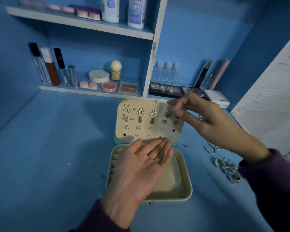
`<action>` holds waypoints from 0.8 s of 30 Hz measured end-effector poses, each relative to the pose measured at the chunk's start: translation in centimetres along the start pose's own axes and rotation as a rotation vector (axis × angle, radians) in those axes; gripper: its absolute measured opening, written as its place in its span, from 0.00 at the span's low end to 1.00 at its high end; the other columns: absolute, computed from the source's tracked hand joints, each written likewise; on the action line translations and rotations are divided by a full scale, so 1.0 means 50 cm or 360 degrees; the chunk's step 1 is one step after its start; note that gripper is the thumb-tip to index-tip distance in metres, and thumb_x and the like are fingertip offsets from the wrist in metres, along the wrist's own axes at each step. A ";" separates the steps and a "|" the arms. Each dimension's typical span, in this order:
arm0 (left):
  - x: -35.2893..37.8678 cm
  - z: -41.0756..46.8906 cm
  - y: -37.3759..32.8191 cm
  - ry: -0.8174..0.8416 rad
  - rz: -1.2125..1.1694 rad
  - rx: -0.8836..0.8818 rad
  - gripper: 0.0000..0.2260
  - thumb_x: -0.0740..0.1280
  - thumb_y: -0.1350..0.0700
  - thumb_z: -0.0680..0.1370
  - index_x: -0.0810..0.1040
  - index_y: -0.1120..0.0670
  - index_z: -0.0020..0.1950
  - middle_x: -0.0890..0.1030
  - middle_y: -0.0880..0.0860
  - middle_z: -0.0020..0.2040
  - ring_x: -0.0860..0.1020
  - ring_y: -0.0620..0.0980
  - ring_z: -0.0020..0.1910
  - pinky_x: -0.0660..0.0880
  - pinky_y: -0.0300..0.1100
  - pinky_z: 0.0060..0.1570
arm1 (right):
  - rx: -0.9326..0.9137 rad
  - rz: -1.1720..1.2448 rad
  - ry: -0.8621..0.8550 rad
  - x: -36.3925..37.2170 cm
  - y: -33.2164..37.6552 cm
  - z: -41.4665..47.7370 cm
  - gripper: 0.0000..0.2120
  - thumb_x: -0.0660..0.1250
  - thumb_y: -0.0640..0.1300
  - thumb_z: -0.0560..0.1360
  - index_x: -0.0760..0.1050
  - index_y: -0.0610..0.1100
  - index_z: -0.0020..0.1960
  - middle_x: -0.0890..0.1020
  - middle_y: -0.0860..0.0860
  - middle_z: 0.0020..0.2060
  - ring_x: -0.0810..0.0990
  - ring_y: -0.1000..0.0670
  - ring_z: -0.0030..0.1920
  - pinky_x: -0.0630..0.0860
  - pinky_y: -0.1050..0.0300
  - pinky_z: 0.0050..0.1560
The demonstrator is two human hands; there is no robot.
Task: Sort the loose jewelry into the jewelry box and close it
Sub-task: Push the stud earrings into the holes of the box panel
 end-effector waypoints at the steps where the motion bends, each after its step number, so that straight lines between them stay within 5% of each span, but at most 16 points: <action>1: -0.001 -0.002 0.001 0.0007 -0.0020 -0.0005 0.25 0.55 0.49 0.82 0.71 0.71 0.64 0.79 0.69 0.56 0.75 0.63 0.60 0.72 0.54 0.56 | 0.0016 0.0022 0.0008 -0.003 0.008 -0.007 0.04 0.61 0.41 0.80 0.71 0.47 0.47 0.81 0.53 0.46 0.80 0.46 0.51 0.73 0.43 0.54; 5: -0.010 -0.009 0.006 0.0034 -0.0127 -0.0007 0.33 0.53 0.41 0.80 0.70 0.73 0.64 0.78 0.71 0.57 0.73 0.66 0.62 0.70 0.56 0.60 | 0.0114 0.0335 0.0034 -0.023 0.038 -0.033 0.05 0.62 0.43 0.78 0.71 0.40 0.47 0.84 0.46 0.48 0.80 0.55 0.57 0.74 0.53 0.59; 10: -0.024 -0.012 0.016 0.0132 -0.0215 -0.0018 0.39 0.55 0.35 0.76 0.71 0.72 0.63 0.76 0.71 0.59 0.72 0.69 0.62 0.67 0.60 0.62 | 0.0203 0.0645 0.0009 -0.042 0.053 -0.032 0.04 0.63 0.39 0.74 0.73 0.38 0.46 0.85 0.46 0.44 0.83 0.54 0.47 0.72 0.70 0.46; 14: -0.030 -0.015 0.018 0.0239 -0.0108 0.0056 0.28 0.55 0.41 0.78 0.83 0.63 0.53 0.79 0.66 0.58 0.78 0.67 0.57 0.66 0.63 0.64 | 0.0303 0.0499 0.0152 -0.022 0.010 -0.006 0.03 0.69 0.40 0.73 0.76 0.40 0.45 0.84 0.45 0.44 0.81 0.47 0.49 0.76 0.61 0.51; 19: -0.034 -0.018 0.019 0.0226 -0.0095 0.0089 0.38 0.51 0.29 0.74 0.80 0.59 0.60 0.79 0.66 0.58 0.76 0.67 0.60 0.65 0.64 0.64 | 0.0391 0.0284 0.0442 0.027 -0.031 0.020 0.05 0.66 0.34 0.75 0.77 0.42 0.44 0.83 0.46 0.39 0.80 0.51 0.39 0.76 0.59 0.42; 24: -0.042 -0.015 0.016 0.0251 -0.0034 0.0092 0.38 0.52 0.28 0.72 0.78 0.57 0.63 0.79 0.65 0.59 0.75 0.66 0.62 0.64 0.64 0.65 | 0.0450 0.0195 0.0639 0.046 -0.049 0.029 0.05 0.66 0.33 0.74 0.79 0.42 0.43 0.83 0.44 0.38 0.81 0.50 0.38 0.79 0.55 0.44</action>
Point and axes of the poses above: each hand's wrist, its own z-axis towards the middle knuckle, its own x-axis out of the palm, y = z × x, the point moved 1 cm from there along z, towards the middle knuckle
